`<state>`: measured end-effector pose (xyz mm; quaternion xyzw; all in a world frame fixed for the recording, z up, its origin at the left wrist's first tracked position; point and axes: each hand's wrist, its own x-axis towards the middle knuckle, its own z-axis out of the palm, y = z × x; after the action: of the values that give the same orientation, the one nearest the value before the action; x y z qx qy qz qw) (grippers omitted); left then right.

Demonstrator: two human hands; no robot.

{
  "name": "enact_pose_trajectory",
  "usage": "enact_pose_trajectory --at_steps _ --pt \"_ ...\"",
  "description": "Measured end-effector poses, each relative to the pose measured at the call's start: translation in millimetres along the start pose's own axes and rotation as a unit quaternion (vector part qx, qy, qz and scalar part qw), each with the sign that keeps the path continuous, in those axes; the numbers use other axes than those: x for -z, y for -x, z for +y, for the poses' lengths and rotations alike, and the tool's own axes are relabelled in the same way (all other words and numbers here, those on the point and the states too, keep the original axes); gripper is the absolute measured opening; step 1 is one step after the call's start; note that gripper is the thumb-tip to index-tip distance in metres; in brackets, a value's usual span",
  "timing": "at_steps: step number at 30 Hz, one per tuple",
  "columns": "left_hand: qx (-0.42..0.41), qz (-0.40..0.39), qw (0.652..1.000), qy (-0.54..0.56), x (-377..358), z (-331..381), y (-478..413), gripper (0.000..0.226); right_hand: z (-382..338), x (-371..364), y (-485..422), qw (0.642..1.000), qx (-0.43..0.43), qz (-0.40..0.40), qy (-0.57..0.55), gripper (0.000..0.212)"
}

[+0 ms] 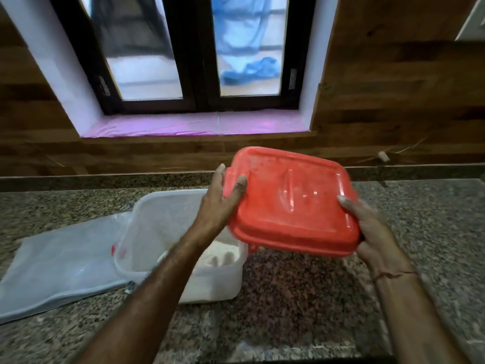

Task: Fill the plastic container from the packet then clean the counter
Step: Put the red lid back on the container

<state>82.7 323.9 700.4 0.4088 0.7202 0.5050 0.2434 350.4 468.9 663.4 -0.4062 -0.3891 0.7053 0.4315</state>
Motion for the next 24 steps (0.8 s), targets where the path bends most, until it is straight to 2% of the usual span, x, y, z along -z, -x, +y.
enact_pose_trajectory --at_steps 2,5,7,10,14,17,21,23,24 --pt "0.004 0.056 0.998 0.034 36 -11 -1 0.091 5 -46 13 0.999 -0.007 -0.037 0.025 0.050" --pt "0.036 0.107 0.993 0.032 105 -50 3 0.079 26 -115 35 0.997 0.004 -0.044 0.065 0.044" --pt "0.067 0.120 0.990 0.032 140 -76 8 0.081 44 -153 48 0.992 0.032 -0.041 0.114 0.035" --pt "0.118 0.122 0.984 0.049 174 -105 21 0.089 76 -193 65 0.979 0.066 -0.030 0.192 0.040" --pt "0.166 0.092 0.980 0.065 187 -141 24 0.104 100 -206 81 0.961 0.105 0.006 0.257 0.030" --pt "0.166 0.061 0.981 0.075 185 -147 22 0.095 110 -204 82 0.952 0.102 0.021 0.286 0.027" --pt "0.178 0.038 0.981 0.072 184 -147 14 0.102 118 -202 78 0.935 0.099 0.042 0.337 0.029" --pt "0.194 0.031 0.979 0.061 184 -140 14 0.100 121 -205 79 0.909 0.124 0.038 0.396 0.026" --pt "0.194 0.032 0.979 0.053 183 -136 15 0.095 124 -206 76 0.886 0.130 0.034 0.443 0.035"
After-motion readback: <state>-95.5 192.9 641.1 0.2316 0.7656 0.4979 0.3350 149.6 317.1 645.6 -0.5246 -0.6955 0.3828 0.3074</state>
